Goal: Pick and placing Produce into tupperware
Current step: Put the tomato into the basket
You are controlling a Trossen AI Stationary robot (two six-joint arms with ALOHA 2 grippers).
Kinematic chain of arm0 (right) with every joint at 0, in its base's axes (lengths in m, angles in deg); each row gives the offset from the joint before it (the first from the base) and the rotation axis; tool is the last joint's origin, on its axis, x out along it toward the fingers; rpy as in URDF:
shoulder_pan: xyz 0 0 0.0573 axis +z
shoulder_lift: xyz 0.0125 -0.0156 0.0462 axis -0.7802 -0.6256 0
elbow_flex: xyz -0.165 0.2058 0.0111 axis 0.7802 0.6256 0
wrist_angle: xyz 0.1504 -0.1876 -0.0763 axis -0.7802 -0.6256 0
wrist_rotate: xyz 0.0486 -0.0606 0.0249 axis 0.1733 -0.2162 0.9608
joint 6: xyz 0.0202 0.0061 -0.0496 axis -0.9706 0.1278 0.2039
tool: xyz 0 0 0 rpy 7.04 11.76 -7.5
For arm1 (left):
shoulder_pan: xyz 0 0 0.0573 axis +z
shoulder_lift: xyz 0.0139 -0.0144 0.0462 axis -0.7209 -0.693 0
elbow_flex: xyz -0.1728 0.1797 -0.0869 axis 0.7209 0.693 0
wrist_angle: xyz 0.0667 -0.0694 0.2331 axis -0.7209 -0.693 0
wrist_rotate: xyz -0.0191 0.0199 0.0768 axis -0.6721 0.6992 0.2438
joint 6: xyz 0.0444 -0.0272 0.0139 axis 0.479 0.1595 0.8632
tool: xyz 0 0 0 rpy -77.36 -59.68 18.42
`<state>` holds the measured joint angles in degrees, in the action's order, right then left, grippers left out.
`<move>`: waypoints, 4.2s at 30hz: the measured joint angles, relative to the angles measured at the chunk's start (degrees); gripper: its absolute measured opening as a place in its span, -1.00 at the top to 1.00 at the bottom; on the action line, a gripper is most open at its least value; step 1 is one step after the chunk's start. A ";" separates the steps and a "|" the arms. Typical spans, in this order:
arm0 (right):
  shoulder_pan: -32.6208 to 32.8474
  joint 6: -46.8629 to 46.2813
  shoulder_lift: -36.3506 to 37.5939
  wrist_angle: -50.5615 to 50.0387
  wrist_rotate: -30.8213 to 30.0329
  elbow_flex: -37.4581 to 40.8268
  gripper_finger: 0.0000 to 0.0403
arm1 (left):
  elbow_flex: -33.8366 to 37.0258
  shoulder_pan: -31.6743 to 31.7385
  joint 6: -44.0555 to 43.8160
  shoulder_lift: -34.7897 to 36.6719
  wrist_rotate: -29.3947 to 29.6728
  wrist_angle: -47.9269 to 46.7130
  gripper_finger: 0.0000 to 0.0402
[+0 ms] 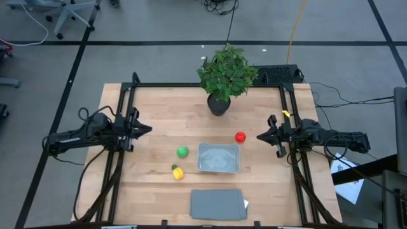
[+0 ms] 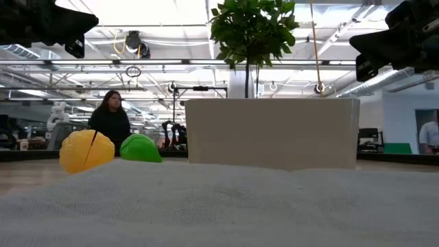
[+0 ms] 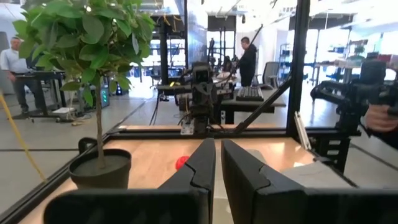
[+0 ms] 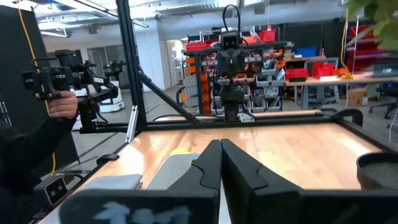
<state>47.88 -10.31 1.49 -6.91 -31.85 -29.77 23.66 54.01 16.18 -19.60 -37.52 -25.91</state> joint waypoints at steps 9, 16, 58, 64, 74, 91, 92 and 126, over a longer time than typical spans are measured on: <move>0.00 1.96 0.01 2.20 -1.92 0.01 1.00 | 0.00 0.00 0.56 0.01 0.00 -0.30 0.84; 0.00 3.00 -0.63 3.82 -2.08 -2.01 1.00 | 0.00 0.00 1.30 0.00 0.02 -0.28 0.84; -7.65 3.86 -38.88 2.74 -6.33 -27.29 1.00 | 0.00 0.02 2.83 0.02 1.99 0.99 0.84; -8.96 3.99 -41.36 -1.99 -6.25 -30.54 1.00 | 0.00 0.02 2.83 0.01 1.99 0.94 0.84; -9.03 6.92 -47.36 -14.69 -3.91 -39.32 1.00 | 0.00 0.02 4.42 0.02 2.01 0.50 0.84; -9.05 -0.89 -58.52 -38.60 -3.70 -51.75 1.00 | 0.00 0.02 4.47 0.01 3.41 -0.47 0.84; -9.04 -1.58 -59.08 -39.47 -4.38 -52.49 1.00 | 0.00 0.02 4.47 0.00 3.45 -0.61 0.84; -13.49 -15.84 -66.78 -56.58 -6.03 -54.95 1.00 | 0.00 0.02 4.71 0.01 3.48 -0.63 0.84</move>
<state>34.39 -26.15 -65.29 -63.50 -37.88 -84.72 23.66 54.03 20.89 -19.60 -34.04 -26.54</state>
